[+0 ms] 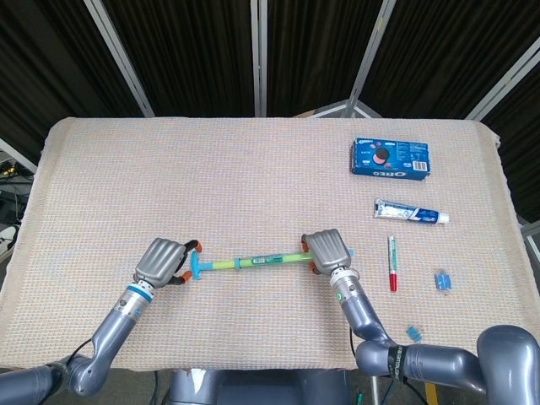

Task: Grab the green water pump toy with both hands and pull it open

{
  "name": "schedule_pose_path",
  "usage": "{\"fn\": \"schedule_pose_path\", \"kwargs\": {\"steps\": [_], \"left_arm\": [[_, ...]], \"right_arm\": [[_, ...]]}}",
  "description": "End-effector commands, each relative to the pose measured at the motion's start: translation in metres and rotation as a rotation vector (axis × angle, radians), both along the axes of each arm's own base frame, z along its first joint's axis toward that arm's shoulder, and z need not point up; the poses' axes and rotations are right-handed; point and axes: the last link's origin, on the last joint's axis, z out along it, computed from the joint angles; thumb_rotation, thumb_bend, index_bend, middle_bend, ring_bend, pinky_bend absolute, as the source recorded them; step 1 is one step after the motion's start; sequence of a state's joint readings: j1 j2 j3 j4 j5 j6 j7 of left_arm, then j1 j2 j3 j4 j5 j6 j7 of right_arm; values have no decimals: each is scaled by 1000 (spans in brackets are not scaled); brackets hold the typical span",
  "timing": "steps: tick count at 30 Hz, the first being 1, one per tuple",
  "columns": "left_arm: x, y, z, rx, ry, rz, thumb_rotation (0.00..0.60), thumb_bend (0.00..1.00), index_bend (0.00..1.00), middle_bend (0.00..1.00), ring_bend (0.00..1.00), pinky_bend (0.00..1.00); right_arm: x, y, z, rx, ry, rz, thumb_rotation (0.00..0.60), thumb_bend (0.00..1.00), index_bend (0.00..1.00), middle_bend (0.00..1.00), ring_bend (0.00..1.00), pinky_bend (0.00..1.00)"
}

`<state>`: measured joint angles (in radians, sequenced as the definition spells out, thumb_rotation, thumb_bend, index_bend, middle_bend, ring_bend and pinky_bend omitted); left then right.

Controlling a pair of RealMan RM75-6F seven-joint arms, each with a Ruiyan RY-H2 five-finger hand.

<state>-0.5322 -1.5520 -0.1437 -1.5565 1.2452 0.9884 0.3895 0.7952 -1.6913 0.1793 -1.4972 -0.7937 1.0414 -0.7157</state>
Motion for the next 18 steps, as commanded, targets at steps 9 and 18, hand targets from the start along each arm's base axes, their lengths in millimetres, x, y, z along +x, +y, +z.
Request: {"fn": "schedule_pose_path", "kwargs": {"steps": [9,18], "left_arm": [[3,5,-20,-45,-6,55,600,367,388,815,768,981],[5,6,-33,-59,-4,71,600,367,389,815,768,980]], "right_arm": [[3,0,-4,4,0,8,600,447,735,1000,1000,1000],[5,-1,-8,10,-2,9,600,447,736,1000,1000,1000]]}}
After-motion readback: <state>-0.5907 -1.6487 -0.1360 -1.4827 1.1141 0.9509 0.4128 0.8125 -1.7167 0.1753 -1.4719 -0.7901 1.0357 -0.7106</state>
